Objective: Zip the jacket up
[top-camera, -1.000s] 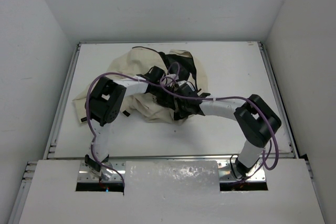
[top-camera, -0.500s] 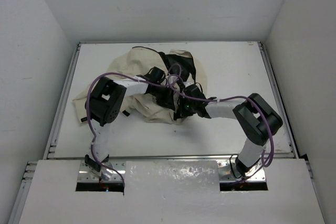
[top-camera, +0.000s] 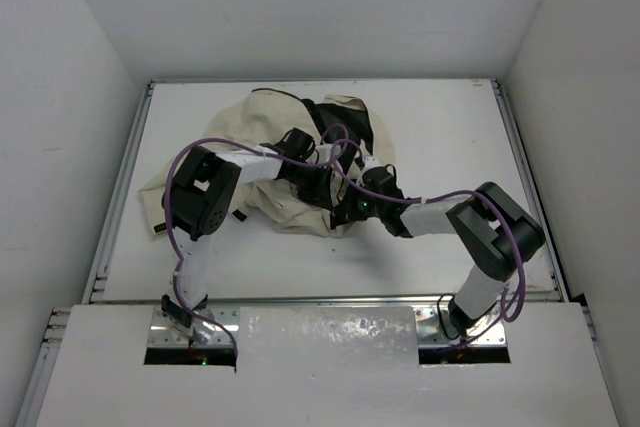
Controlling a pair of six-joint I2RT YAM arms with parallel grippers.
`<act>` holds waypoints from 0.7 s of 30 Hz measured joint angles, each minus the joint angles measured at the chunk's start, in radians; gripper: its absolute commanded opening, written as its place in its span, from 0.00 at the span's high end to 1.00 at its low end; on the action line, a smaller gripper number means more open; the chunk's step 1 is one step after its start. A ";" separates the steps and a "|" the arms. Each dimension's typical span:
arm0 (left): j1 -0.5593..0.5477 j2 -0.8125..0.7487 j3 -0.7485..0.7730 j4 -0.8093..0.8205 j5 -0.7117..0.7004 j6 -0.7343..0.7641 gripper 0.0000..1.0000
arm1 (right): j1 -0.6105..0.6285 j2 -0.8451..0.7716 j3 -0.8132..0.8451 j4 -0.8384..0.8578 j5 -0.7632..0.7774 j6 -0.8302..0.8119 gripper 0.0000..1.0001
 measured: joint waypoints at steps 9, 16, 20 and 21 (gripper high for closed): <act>0.000 0.000 0.001 -0.017 0.010 0.040 0.99 | -0.024 -0.002 0.023 0.062 0.008 -0.002 0.99; 0.000 0.000 0.009 -0.031 0.011 0.050 0.99 | -0.030 -0.027 0.093 -0.060 0.017 -0.109 0.89; 0.000 0.000 0.016 -0.043 0.013 0.053 0.98 | -0.032 -0.085 0.168 -0.166 0.002 -0.237 0.79; 0.000 0.000 0.018 -0.045 0.013 0.053 0.98 | -0.032 -0.100 0.186 -0.192 -0.006 -0.278 0.77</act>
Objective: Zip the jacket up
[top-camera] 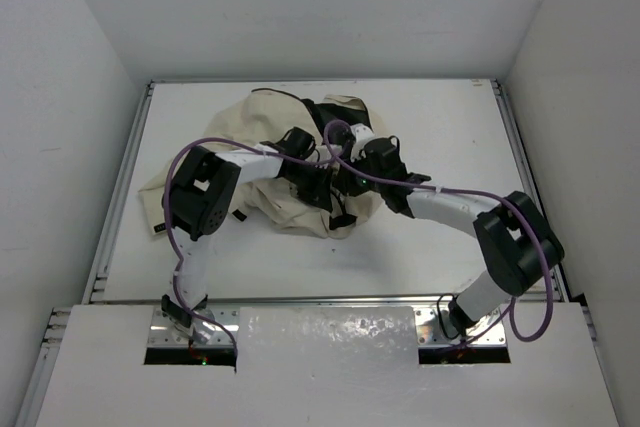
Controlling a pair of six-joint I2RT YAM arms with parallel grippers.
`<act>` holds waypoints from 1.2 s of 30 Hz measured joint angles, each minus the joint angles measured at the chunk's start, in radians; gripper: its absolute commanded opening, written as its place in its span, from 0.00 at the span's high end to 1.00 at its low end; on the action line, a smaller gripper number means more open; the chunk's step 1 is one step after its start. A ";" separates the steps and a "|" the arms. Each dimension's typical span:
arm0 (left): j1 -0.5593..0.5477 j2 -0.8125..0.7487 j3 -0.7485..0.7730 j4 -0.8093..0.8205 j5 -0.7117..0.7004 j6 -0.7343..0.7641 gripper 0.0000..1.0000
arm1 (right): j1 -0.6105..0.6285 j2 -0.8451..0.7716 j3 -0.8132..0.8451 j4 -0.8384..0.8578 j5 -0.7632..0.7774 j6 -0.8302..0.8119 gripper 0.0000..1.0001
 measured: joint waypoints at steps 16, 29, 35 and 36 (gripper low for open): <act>0.000 0.011 0.030 -0.042 0.002 0.021 0.96 | 0.000 0.036 0.049 -0.166 -0.161 -0.396 0.59; 0.005 0.013 0.030 -0.048 -0.002 0.008 0.96 | 0.001 0.156 0.085 -0.098 -0.102 -0.404 0.93; 0.005 0.016 0.031 -0.047 -0.002 0.008 0.95 | 0.002 0.168 0.085 -0.084 -0.092 -0.393 1.00; 0.005 0.016 0.032 -0.048 -0.002 0.008 0.95 | 0.002 0.170 0.085 -0.083 -0.089 -0.390 1.00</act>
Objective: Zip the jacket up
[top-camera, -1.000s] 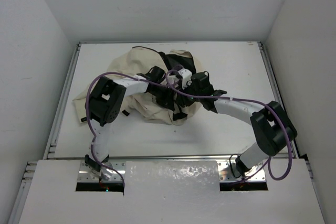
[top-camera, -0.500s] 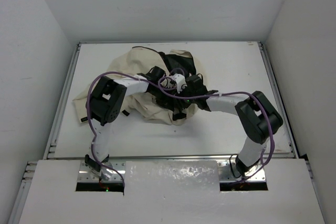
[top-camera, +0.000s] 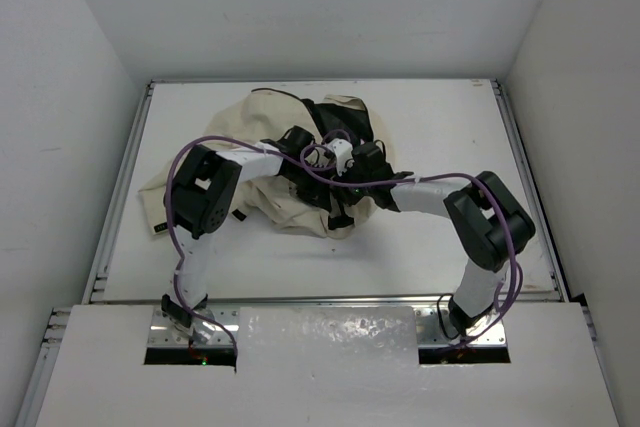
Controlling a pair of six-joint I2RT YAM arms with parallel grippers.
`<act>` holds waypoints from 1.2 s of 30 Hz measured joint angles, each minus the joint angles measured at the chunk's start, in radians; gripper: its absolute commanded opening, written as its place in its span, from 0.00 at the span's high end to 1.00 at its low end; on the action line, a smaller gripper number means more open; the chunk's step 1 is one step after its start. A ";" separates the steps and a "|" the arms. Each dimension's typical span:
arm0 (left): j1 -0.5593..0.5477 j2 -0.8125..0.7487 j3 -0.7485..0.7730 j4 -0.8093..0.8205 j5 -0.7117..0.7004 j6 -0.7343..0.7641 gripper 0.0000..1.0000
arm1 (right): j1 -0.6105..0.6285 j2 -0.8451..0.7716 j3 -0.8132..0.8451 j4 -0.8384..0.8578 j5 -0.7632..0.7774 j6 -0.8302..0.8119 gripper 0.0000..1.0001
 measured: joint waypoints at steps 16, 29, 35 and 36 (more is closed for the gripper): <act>0.002 0.010 0.013 -0.005 0.001 -0.005 0.95 | 0.005 0.054 0.028 0.041 0.009 0.070 0.95; 0.027 0.010 0.108 -0.134 -0.034 0.050 0.42 | -0.005 0.051 0.020 0.074 0.079 0.163 1.00; 0.032 -0.029 0.124 -0.219 -0.086 0.139 0.42 | 0.002 -0.002 -0.035 0.141 0.091 0.211 1.00; 0.032 -0.044 0.114 -0.224 -0.090 0.146 0.42 | 0.002 -0.007 -0.037 0.148 0.088 0.216 1.00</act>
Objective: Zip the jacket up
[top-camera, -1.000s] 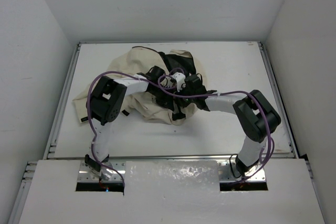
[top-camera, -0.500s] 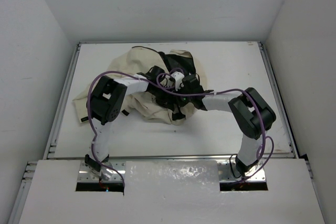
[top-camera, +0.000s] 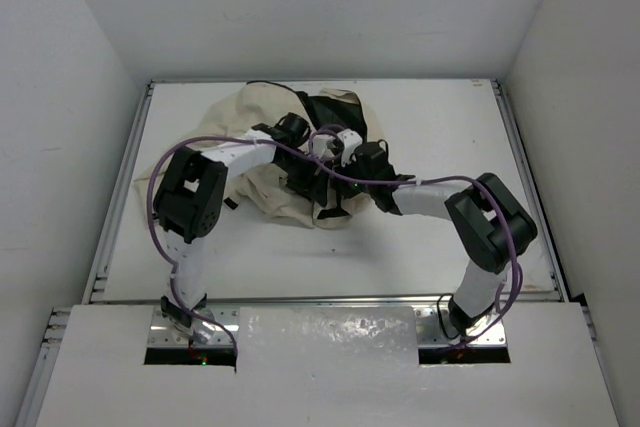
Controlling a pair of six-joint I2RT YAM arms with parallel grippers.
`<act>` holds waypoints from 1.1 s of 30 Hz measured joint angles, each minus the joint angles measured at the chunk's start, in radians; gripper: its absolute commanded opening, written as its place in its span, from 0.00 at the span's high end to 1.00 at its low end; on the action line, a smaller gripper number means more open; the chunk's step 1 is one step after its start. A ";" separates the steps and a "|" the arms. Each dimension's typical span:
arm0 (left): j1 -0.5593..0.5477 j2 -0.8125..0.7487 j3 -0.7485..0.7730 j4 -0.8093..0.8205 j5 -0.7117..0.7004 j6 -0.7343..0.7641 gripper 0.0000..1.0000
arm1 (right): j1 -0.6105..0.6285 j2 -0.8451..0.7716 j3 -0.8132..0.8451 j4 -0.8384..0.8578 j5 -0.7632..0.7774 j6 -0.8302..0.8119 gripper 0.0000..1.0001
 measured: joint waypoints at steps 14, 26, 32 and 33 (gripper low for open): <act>0.002 -0.146 -0.212 0.156 0.055 -0.178 0.33 | 0.000 -0.063 -0.055 0.064 -0.057 0.060 1.00; -0.005 -0.137 -0.271 0.367 0.078 -0.365 0.84 | -0.001 -0.076 -0.149 0.177 -0.101 0.108 1.00; -0.005 -0.136 -0.293 0.380 0.126 -0.347 1.00 | -0.008 -0.123 -0.165 0.205 -0.088 0.109 1.00; -0.005 -0.136 -0.293 0.374 0.133 -0.336 1.00 | -0.010 -0.132 -0.165 0.209 -0.082 0.107 1.00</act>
